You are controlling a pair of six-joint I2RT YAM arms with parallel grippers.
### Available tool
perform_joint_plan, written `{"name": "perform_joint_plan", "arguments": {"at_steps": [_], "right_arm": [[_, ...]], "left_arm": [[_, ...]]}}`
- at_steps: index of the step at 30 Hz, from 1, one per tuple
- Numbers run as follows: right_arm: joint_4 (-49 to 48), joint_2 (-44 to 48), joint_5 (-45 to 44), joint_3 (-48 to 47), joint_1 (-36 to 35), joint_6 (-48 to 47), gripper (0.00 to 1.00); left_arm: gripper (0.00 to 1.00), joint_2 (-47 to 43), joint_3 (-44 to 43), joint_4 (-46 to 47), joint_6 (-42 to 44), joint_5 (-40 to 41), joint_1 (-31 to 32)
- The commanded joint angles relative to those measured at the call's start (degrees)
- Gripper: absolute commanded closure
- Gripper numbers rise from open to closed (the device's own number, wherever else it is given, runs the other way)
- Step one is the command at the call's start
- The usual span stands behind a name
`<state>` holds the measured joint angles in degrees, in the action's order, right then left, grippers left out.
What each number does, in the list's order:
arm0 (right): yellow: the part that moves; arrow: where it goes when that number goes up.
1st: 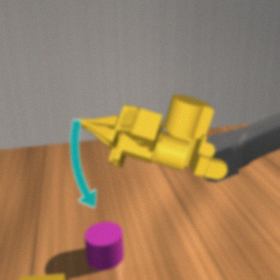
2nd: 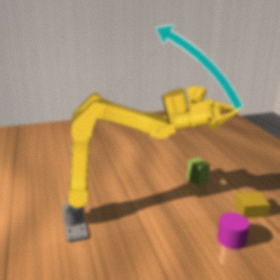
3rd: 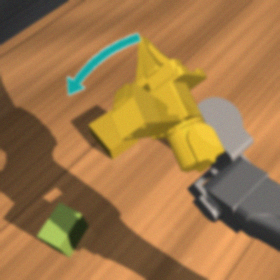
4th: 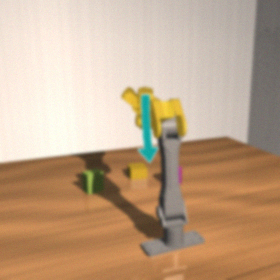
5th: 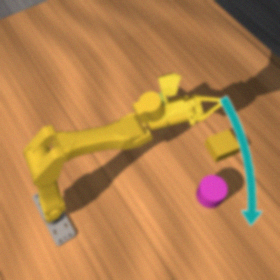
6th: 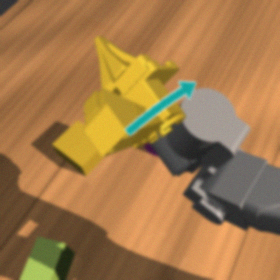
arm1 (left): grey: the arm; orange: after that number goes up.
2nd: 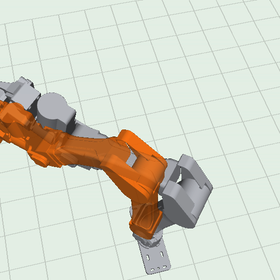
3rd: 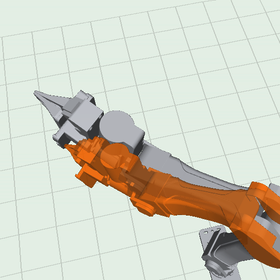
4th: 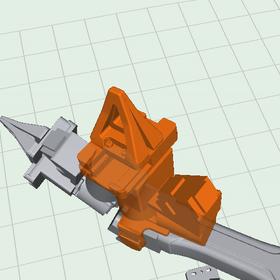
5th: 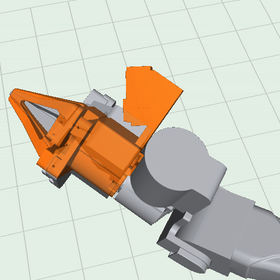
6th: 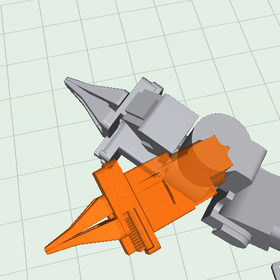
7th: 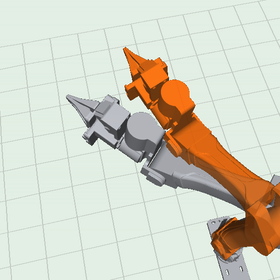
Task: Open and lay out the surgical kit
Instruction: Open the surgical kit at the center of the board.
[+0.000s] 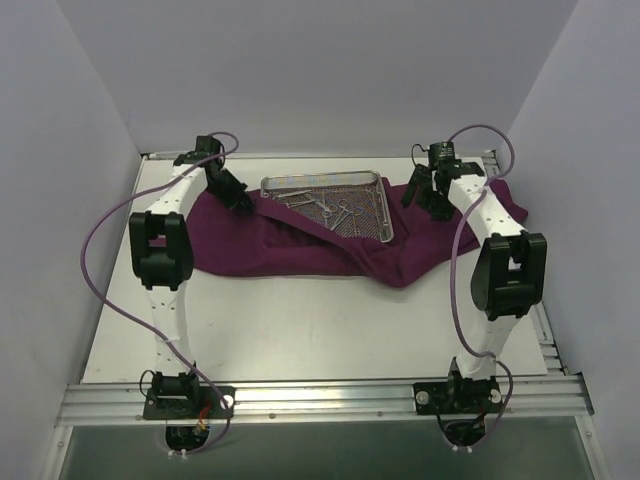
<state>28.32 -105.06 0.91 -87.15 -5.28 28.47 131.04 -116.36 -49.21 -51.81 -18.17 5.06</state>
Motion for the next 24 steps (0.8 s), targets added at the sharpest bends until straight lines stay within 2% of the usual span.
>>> {"name": "perform_joint_plan", "arguments": {"at_steps": [1, 6, 9, 13, 16, 24], "right_arm": [[2.44, -3.83, -6.88, -8.09, 0.09, 0.80, 0.27], [2.53, -14.37, -12.40, -17.86, 0.27, 0.54, 0.46], [1.84, -19.21, -15.49, -23.40, 0.27, 0.01, 0.50], [0.86, -24.05, -16.89, -28.24, 0.44, -1.22, 0.48], [-1.06, -27.13, -18.65, -30.53, 0.27, -2.01, 0.41], [-5.55, -32.93, -21.12, -35.01, 0.18, -3.77, 0.44]], "left_arm": [[0.98, -7.63, 6.65, 3.23, 6.88, 1.12, 0.74], [0.98, -18.42, 19.03, 3.95, 14.53, 8.66, 1.62], [0.98, -23.79, 23.70, 4.39, 18.49, 10.78, 1.71], [0.98, -29.52, 30.73, 5.26, 22.36, 13.60, 2.06], [0.98, -32.60, 32.59, 4.57, 23.68, 15.53, 2.41], [0.98, -35.16, 35.58, 4.56, 25.27, 15.71, 3.64]]}}
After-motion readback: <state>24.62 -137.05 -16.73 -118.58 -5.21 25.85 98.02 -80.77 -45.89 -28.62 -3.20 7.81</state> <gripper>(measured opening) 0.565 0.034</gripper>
